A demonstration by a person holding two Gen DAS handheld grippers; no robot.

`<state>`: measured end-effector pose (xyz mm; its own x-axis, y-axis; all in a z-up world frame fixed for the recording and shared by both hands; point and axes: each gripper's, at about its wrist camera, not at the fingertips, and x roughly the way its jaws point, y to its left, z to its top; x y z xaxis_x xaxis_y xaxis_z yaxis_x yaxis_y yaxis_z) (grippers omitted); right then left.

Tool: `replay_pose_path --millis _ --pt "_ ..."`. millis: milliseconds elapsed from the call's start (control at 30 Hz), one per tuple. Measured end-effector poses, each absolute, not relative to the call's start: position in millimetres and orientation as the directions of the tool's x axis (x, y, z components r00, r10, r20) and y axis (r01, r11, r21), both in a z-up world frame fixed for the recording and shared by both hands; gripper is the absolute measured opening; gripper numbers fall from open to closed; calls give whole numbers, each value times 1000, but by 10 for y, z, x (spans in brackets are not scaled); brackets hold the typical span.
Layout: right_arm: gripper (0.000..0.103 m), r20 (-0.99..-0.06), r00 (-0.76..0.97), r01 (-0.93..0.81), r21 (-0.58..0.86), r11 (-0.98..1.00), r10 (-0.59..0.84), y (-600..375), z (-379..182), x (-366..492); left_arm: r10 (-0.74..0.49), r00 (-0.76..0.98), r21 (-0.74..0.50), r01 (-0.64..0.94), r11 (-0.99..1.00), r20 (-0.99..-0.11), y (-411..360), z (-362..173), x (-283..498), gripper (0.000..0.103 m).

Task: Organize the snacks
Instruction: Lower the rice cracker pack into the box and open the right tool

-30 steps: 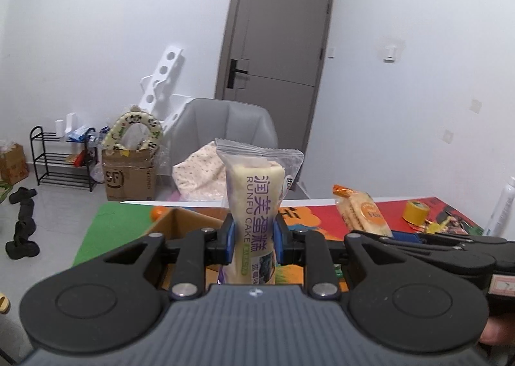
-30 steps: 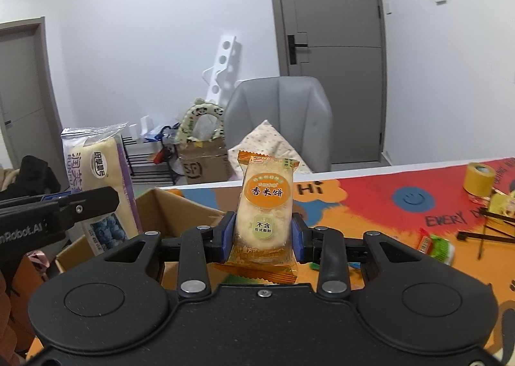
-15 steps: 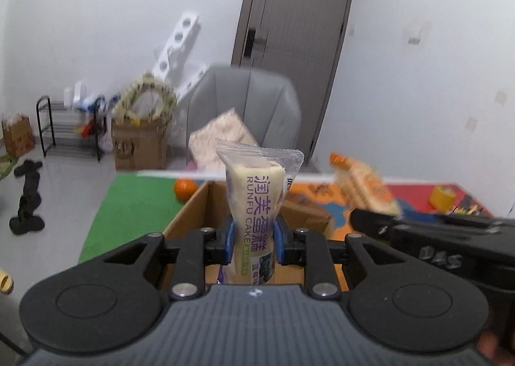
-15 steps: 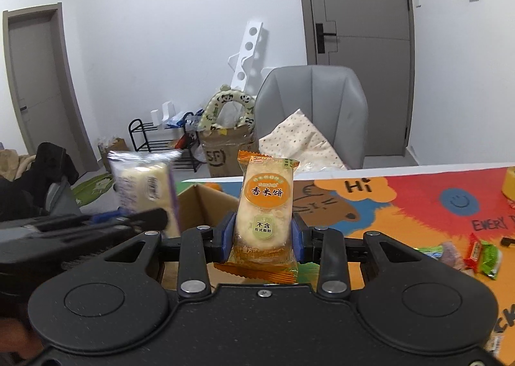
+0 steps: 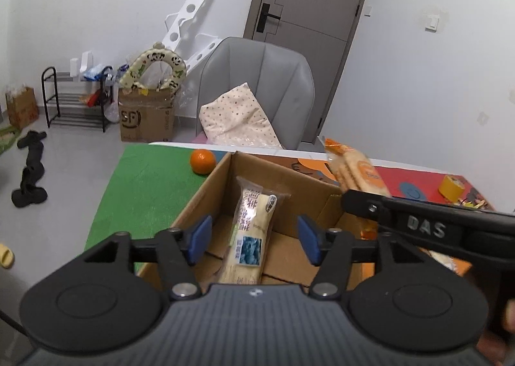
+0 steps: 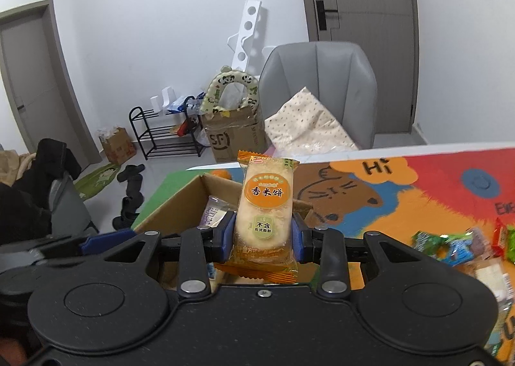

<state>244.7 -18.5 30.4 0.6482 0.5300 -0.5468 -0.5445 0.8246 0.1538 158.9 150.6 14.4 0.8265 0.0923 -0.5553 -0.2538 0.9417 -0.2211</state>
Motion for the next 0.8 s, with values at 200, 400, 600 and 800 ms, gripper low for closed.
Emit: replay_pose_path --millis 200,400,600,800 --pt "35 -561 614 -538 218 814 556 -112 267 2540 95 824 -202 -246 948 -558 1488 140 1486 74" --pt "54 -551 627 -530 215 820 551 -109 260 2540 131 823 -174 -267 948 -552 1451 66 1362 82" --pt "82 -546 638 -506 235 830 543 -325 257 2470 130 838 -204 -274 940 -529 1422 38 1301 88" --pt "100 -547 678 -415 266 870 491 -729 214 2428 138 851 -204 -274 940 -506 1281 19 1249 92"
